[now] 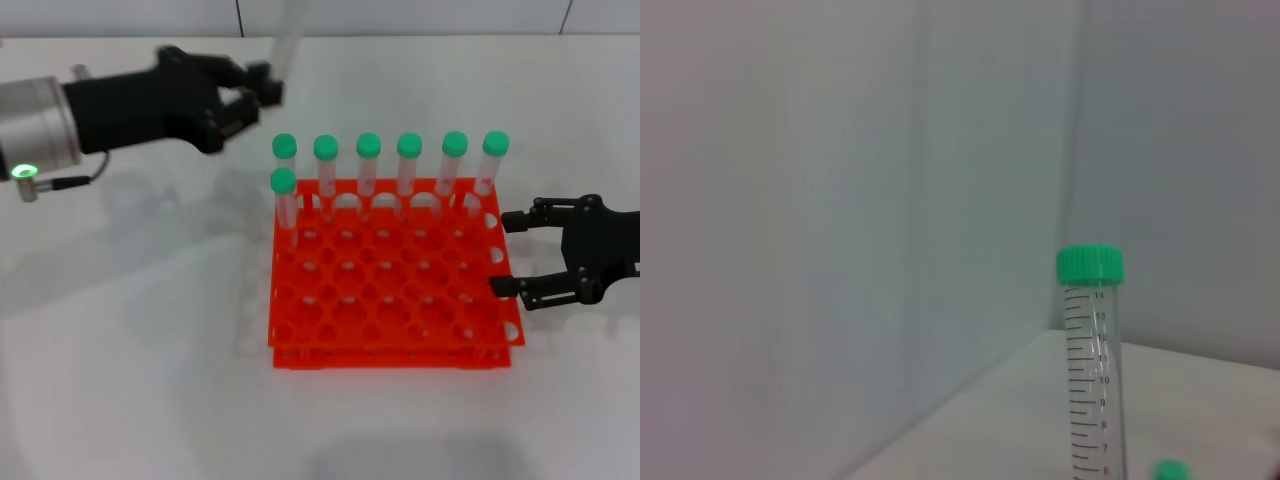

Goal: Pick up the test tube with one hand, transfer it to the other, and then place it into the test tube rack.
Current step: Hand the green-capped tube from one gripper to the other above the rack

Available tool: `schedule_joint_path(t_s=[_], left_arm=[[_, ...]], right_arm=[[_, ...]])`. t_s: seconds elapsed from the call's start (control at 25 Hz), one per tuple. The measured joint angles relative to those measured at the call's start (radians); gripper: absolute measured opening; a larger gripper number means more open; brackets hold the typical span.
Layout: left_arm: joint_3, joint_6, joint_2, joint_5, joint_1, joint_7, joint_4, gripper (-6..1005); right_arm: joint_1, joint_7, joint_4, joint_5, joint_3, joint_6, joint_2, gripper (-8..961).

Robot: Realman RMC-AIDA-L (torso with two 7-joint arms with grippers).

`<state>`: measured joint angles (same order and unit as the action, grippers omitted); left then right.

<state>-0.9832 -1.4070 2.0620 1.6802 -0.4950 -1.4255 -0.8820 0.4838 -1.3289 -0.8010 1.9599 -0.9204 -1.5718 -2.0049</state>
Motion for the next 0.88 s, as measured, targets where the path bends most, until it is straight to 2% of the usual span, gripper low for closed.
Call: schedule_joint_path(t_s=[0.28,0.48,0.64,0.88], left_arm=[[0.000,-0.070,-0.031,0.115,-0.151,0.020,0.121,185],[0.001,-0.067,-0.031,0.226,-0.237,0.016,0.176,185],[0.000,-0.063,-0.025,0.262,-0.267,0.015,0.198,185],[0.000,-0.057,-0.011,0.289,-0.273,0.018,0.202,185]], right_arm=[[-0.004,0.006,0.002,-0.018,-0.002,-0.004,-0.005,841],[-0.014,0.016,0.007,-0.038,-0.001,-0.001,-0.005,842],[-0.019,0.016,0.011,-0.049,-0.001,-0.002,-0.003,842],[-0.024,0.015,0.012,-0.068,0.000,-0.002,0.001,842]])
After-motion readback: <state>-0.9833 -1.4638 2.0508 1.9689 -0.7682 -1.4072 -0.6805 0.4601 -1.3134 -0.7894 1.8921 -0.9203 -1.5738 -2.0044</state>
